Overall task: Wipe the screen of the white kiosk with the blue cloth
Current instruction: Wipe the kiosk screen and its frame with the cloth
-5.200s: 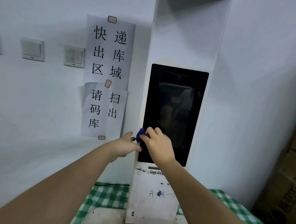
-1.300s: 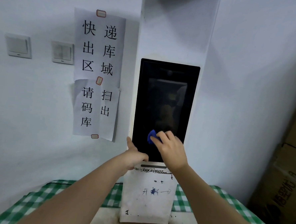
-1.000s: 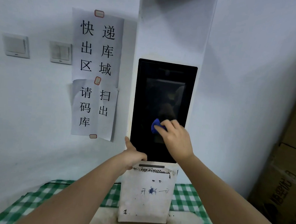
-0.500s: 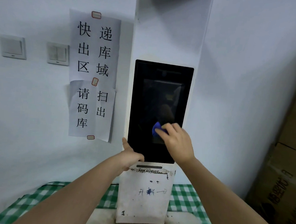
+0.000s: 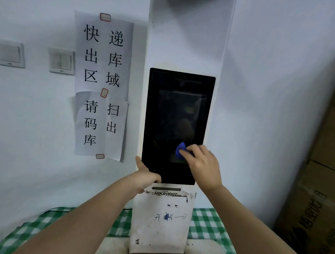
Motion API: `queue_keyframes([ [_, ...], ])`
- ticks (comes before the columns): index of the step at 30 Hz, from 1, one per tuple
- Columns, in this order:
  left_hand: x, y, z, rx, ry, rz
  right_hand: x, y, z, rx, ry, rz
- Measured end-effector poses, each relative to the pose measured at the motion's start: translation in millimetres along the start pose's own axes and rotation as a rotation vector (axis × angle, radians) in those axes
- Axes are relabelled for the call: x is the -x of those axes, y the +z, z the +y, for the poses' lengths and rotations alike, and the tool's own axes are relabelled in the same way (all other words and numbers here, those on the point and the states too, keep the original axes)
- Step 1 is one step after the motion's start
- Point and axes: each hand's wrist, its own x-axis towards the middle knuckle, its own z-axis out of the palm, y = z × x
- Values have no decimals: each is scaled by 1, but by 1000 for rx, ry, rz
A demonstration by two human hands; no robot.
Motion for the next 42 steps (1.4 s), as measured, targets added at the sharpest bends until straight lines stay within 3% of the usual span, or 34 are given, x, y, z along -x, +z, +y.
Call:
queue_keyframes([
  [4,-3,0,-2,-11,-2,5,9,7,3,0,111,16],
  [10,-4,2,-3,-25,-8,13,50,15,1,12,-72,-202],
  [18,-4,0,-4,-33,-10,0,3,-2,13,-1,197,54],
  [25,-5,-1,-6,-41,6,12,47,12,7,-14,121,-139],
  [29,-2,0,-5,-42,0,0,34,-4,14,-2,25,-123],
  [35,-2,0,-4,-33,-5,0,4,-7,18,-19,293,19],
  [42,-4,-1,-7,-45,7,-6,55,5,2,-16,233,-215],
])
